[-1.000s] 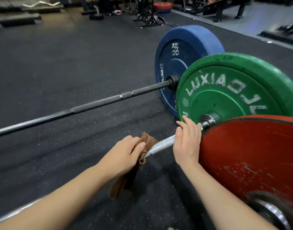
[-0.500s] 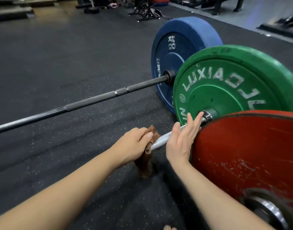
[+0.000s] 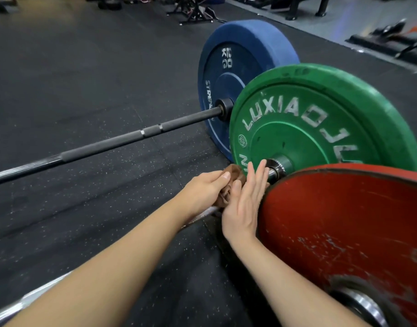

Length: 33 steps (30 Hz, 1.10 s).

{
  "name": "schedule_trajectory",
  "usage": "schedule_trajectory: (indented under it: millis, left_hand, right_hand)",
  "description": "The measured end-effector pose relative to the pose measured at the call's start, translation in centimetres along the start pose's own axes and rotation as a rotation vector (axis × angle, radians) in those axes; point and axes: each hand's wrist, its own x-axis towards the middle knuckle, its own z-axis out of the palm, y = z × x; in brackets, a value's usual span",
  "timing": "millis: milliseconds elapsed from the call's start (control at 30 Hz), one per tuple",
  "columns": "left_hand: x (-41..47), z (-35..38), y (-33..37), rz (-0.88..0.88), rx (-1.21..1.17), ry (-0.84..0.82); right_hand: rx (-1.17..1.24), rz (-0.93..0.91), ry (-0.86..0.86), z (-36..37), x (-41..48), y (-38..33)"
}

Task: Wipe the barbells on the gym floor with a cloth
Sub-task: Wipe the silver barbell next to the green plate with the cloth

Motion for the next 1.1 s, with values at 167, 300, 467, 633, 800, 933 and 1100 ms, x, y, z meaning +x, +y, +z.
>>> schedule_trajectory:
  millis: [167, 300, 467, 633, 800, 933, 1100]
  left_hand:
    - [-1.6, -2.4, -0.6, 0.060, 0.299, 0.015]
    - [-4.0, -4.8, -2.1, 0.026, 0.350, -0.005]
    - [-5.4, -4.6, -2.7, 0.070, 0.333, -0.006]
    - [-3.7, -3.3, -2.9, 0.059, 0.268, -0.013]
    - [0.2, -1.1, -1.0, 0.076, 0.087, -0.082]
    - [3.5, 1.0, 0.8, 0.018, -0.119, -0.149]
    - [3.9, 1.1, 0.1, 0.042, -0.153, -0.156]
  right_hand:
    - [0.011, -0.007, -0.006, -0.1, 0.0, 0.5]
    - [-0.004, 0.009, -0.005, 0.0, -0.2, 0.5]
    - [-0.003, 0.015, 0.019, 0.3, -0.1, 0.3]
    - [-0.005, 0.020, 0.030, 0.5, 0.0, 0.1]
    - [-0.010, 0.012, 0.040, 0.7, 0.1, 0.3]
    - [0.007, 0.030, 0.066, 0.8, 0.2, 0.7]
    - [-0.003, -0.010, 0.045, 0.5, 0.2, 0.6]
